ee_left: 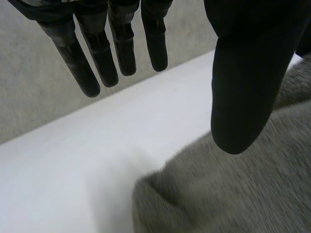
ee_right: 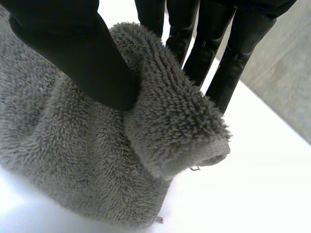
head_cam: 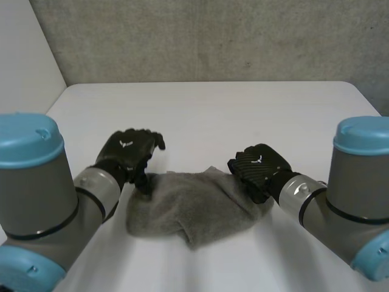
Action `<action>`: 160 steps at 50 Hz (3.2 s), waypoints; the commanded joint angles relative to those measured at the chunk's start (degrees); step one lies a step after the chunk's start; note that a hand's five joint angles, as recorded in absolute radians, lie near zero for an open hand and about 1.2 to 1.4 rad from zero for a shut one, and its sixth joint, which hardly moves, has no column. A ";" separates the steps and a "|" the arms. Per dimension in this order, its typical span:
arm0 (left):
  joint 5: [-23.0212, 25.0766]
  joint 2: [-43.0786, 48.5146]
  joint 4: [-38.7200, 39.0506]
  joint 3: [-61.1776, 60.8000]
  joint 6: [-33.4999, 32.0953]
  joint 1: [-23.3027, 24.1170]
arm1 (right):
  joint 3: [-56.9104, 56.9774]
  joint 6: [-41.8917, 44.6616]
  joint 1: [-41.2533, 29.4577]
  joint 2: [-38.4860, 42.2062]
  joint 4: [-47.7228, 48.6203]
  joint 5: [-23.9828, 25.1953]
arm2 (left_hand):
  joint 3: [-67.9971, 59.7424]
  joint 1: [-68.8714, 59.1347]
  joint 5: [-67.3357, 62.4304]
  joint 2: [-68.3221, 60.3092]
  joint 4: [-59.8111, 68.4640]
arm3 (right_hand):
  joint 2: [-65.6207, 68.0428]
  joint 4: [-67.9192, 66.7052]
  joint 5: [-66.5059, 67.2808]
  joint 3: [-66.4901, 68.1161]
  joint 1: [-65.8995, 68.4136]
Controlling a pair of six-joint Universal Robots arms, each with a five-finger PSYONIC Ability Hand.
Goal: Fold the towel.
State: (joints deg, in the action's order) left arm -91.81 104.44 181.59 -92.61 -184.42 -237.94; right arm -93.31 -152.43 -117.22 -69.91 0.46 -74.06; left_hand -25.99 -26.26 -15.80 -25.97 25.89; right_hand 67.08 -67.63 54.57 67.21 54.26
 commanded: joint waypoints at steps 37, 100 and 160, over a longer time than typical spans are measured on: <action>-1.87 8.70 -1.07 43.77 -9.99 -0.25 | 24.85 4.78 -1.60 -2.68 34.40 -2.84 | -54.01 -53.74 -54.20 -54.03 54.11 | 12.92 -12.37 15.43 12.79 25.74; 9.55 11.30 4.21 10.33 -11.48 4.58 | -11.37 -17.55 16.32 -14.55 4.46 4.54 | -2.73 -2.46 -2.92 -2.74 2.83 | -44.38 44.93 -41.87 -44.51 -31.56; 7.70 30.94 -10.38 42.70 -33.37 13.55 | -11.99 -14.56 19.40 -12.62 4.55 4.72 | -54.01 -53.74 -54.20 -54.03 54.11 | -46.90 47.45 -44.39 -47.03 -34.08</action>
State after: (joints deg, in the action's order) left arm -78.13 143.37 169.98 -47.44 -214.81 -224.50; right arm -105.82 -166.55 -97.71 -82.78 5.38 -69.44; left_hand -68.74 -66.61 -57.99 -68.85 68.72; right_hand 22.39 -21.01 10.83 21.76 19.26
